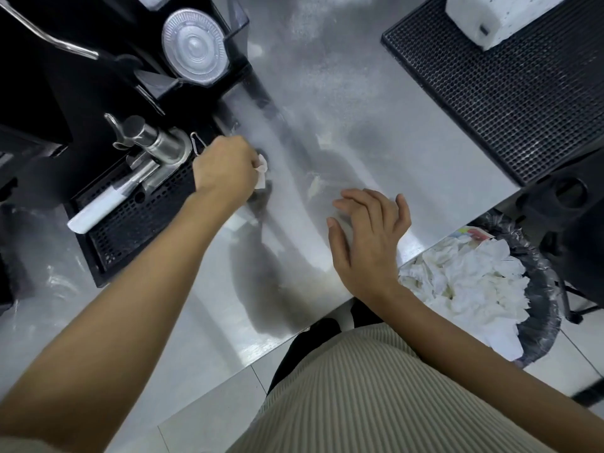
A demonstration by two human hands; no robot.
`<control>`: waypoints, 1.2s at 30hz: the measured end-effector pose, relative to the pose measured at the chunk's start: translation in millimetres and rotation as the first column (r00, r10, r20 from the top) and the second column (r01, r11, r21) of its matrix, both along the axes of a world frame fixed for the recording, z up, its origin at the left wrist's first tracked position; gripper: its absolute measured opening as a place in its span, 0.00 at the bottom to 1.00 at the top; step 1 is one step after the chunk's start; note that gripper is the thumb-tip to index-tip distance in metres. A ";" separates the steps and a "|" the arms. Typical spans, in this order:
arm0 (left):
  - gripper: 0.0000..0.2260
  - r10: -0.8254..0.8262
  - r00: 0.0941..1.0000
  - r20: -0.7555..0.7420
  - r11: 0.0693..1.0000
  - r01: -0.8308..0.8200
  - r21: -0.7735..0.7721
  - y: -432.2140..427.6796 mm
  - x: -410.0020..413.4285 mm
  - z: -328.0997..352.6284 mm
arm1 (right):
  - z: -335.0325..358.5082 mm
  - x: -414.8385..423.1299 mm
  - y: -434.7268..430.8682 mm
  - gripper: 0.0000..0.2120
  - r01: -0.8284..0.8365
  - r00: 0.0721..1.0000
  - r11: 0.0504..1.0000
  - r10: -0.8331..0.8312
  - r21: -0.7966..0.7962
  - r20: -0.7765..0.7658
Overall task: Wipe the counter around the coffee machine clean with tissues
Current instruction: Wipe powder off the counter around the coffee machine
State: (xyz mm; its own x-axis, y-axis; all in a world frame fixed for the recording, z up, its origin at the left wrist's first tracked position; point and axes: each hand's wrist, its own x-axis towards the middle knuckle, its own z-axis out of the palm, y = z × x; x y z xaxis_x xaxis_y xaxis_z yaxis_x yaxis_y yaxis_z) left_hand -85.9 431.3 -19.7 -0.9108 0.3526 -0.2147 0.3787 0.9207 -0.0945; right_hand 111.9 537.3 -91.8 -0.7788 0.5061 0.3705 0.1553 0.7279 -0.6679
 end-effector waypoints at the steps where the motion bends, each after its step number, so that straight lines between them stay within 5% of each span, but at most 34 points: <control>1: 0.08 0.005 1.000 -0.003 0.999 -0.005 0.052 -2.4 -3.2 3.3 | -0.3 0.1 0.0 0.08 0.002 1.000 1.000 -0.002 0.003 0.002; 4: 0.08 -0.033 0.993 -0.109 0.998 0.038 0.040 -6.7 -15.9 4.1 | -1.1 0.8 -0.9 0.08 0.003 1.000 1.000 -0.003 0.020 0.001; 7: 0.10 -0.218 0.951 -0.221 0.968 0.182 -0.173 -1.7 -20.6 -6.7 | -1.0 0.7 -0.6 0.07 0.005 1.000 1.000 -0.006 0.028 0.007; 13: 0.07 -0.378 0.914 -0.145 0.901 0.328 -0.283 0.2 -0.9 -11.2 | -0.3 0.7 -1.2 0.06 0.007 1.000 1.000 -0.007 0.011 0.024; 20: 0.12 -0.230 0.973 -0.011 0.942 0.225 0.250 -6.8 1.0 2.3 | -0.1 2.4 -1.1 0.05 0.008 1.000 1.000 -0.008 -0.005 0.002; 24: 0.09 -0.294 0.947 -0.127 0.953 0.281 -0.112 0.2 -6.9 1.4 | 0.6 2.7 -1.9 0.05 0.012 1.000 1.000 -0.012 -0.008 -0.009; 27: 0.08 -0.358 0.932 -0.064 0.882 0.314 -0.352 10.7 15.4 -4.1 | 0.9 3.0 -1.1 0.05 0.020 1.000 1.000 -0.020 -0.015 -0.014; 32: 0.08 -0.430 0.895 -0.114 0.851 0.360 -0.384 4.4 44.0 -14.0 | 1.2 2.6 -0.7 0.05 0.025 1.000 1.000 -0.026 -0.019 -0.016; 36: 0.10 -0.389 0.907 -0.163 0.912 0.355 -0.205 0.5 61.9 -17.7 | 0.8 3.4 0.0 0.05 0.019 1.000 1.000 -0.020 -0.025 -0.021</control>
State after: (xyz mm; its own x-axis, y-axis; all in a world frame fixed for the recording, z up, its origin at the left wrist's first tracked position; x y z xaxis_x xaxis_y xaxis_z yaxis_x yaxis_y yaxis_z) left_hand -23.9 431.8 -37.4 -0.7496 0.6487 -0.1315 0.6485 0.6801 -0.3419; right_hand 115.3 537.2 -91.0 -0.7606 0.5303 0.3744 0.1548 0.7083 -0.6887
